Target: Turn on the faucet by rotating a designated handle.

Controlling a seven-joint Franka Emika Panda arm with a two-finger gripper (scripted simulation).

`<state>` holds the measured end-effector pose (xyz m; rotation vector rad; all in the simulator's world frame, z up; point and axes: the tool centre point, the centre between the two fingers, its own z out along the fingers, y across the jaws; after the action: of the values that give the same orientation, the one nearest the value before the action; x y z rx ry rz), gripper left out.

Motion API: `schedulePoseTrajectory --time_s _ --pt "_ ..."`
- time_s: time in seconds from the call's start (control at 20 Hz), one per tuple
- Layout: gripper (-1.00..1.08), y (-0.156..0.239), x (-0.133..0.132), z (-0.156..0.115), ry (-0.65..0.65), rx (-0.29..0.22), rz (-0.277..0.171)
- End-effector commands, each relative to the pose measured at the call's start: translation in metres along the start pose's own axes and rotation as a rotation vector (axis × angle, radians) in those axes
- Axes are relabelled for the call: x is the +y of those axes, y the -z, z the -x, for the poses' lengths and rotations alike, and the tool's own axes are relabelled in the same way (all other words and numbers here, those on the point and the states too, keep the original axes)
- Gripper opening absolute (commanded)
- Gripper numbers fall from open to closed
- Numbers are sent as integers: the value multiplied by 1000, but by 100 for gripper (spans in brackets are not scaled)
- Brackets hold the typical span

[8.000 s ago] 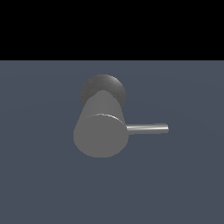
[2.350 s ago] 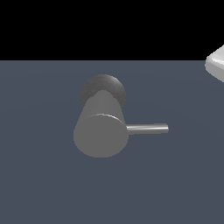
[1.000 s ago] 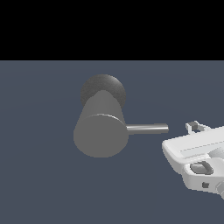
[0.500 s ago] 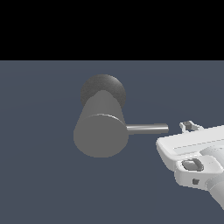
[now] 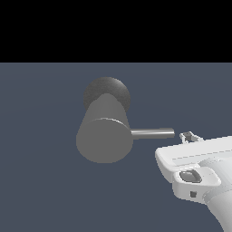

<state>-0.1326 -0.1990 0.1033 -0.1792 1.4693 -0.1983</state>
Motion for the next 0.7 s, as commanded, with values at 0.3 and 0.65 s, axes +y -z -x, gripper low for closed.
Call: schedulePoseTrajectory --time_s 0.3,0.65 --pt "-100 0 22 4 -50 -4 7" --pt "-100 -3 34 0 -108 26 16"
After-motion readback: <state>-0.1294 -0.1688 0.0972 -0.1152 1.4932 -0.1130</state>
